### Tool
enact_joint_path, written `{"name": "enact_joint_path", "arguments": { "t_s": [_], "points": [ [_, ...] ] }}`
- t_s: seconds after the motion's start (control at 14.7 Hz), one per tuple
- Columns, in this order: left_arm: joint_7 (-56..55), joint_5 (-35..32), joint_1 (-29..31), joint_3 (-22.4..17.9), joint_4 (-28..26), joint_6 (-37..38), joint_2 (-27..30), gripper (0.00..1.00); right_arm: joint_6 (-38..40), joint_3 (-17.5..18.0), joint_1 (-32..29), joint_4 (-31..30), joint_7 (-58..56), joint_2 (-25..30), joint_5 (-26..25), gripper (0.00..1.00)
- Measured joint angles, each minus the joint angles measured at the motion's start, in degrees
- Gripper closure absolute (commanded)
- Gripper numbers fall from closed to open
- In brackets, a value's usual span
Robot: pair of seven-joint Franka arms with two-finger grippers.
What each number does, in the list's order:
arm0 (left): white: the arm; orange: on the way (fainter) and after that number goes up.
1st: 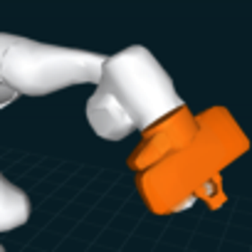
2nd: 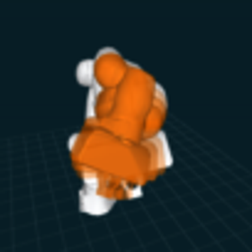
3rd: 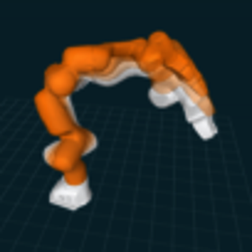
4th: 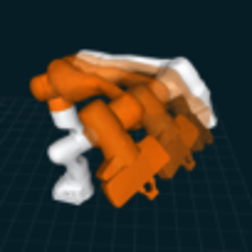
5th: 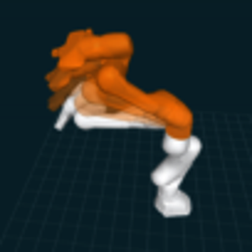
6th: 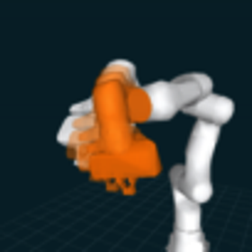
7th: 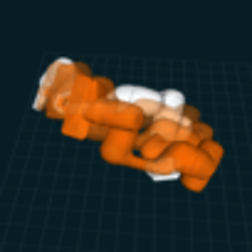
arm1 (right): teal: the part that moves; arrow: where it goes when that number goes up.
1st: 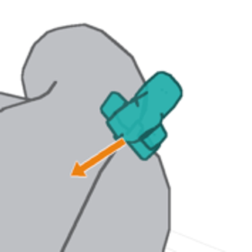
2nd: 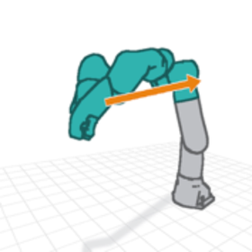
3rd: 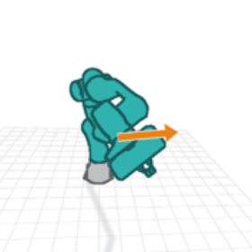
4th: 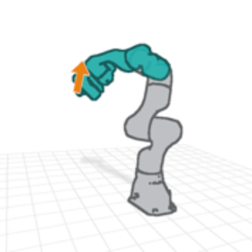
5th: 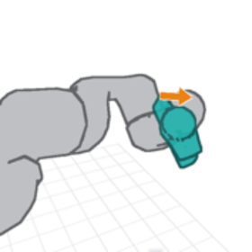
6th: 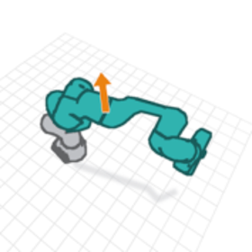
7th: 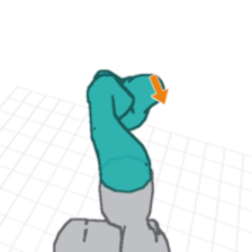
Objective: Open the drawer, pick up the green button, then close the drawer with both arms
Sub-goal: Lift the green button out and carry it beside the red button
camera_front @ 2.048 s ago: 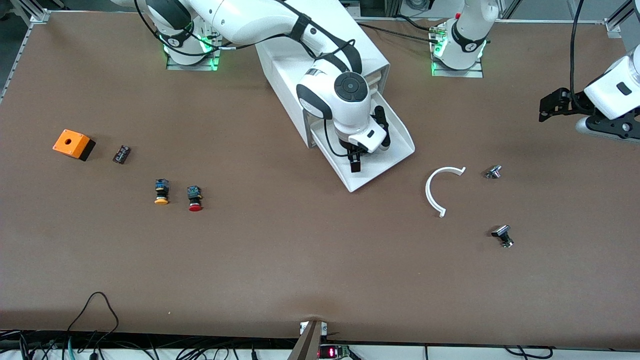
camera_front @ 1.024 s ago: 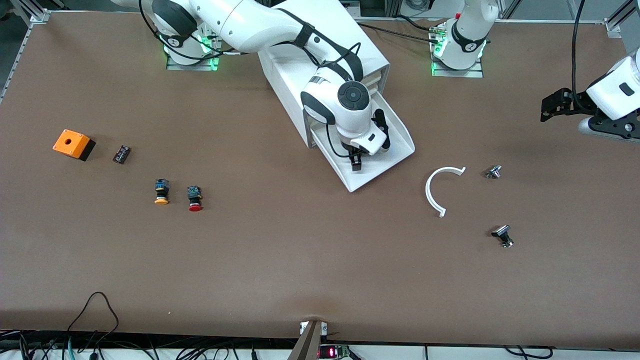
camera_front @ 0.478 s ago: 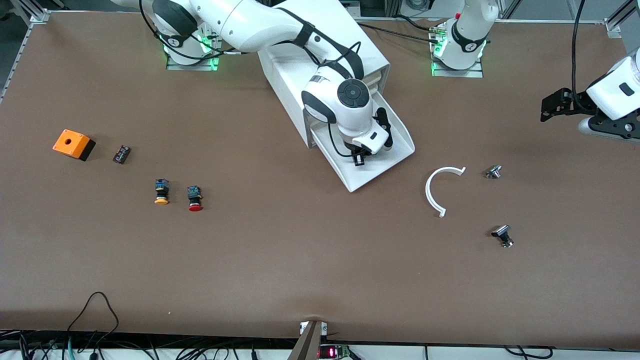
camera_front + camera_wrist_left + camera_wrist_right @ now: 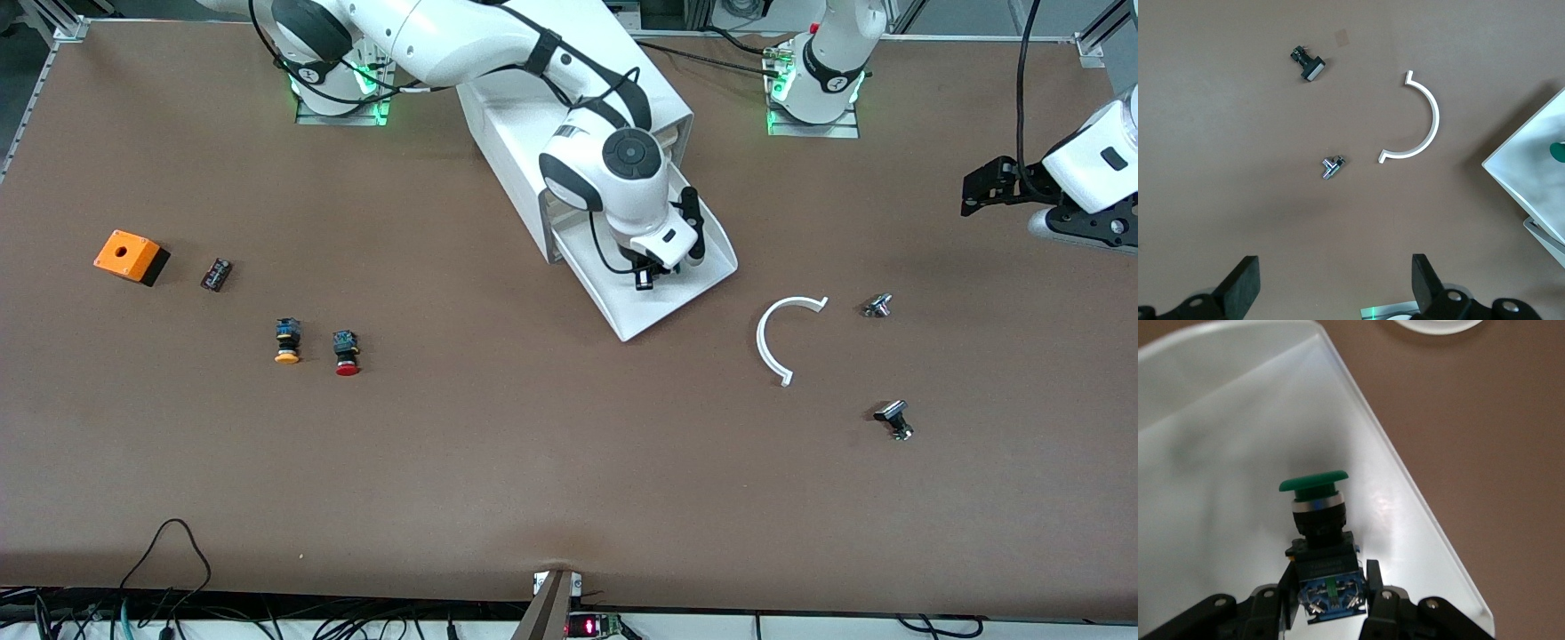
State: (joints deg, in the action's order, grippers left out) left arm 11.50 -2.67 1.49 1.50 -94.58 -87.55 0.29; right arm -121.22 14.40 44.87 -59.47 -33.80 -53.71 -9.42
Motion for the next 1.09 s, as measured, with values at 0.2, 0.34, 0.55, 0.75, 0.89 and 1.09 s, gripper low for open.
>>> {"name": "enact_joint_path", "arguments": {
  "t_s": [0.2, 0.34, 0.55, 0.75, 0.89, 1.09],
  "points": [
    [0.0, 0.0, 0.0, 0.0, 0.0, 0.0, 0.0, 0.00, 1.7, -0.3, -0.4, 0.3, 5.2, 3.8, 0.0, 0.64],
    [0.0, 0.0, 0.0, 0.0, 0.0, 0.0, 0.0, 0.00, 2.3, -1.6, -1.5, 0.2, 8.5, 6.2, 0.0, 0.64],
    [0.0, 0.0, 0.0, 0.0, 0.0, 0.0, 0.0, 0.00, 2.5, -6.6, -2.7, -0.7, 12.7, 8.5, 0.1, 0.64],
    [0.0, 0.0, 0.0, 0.0, 0.0, 0.0, 0.0, 0.00, 0.7, -9.7, -6.3, -4.1, 15.5, 9.6, 3.1, 0.64],
    [0.0, 0.0, 0.0, 0.0, 0.0, 0.0, 0.0, 0.00, -3.3, -11.4, -8.9, -7.7, 15.5, 9.9, 6.3, 0.64],
    [0.0, 0.0, 0.0, 0.0, 0.0, 0.0, 0.0, 0.00, -5.2, -14.1, -11.0, -12.7, 17.2, 10.2, 7.4, 0.64]
  ]
}}
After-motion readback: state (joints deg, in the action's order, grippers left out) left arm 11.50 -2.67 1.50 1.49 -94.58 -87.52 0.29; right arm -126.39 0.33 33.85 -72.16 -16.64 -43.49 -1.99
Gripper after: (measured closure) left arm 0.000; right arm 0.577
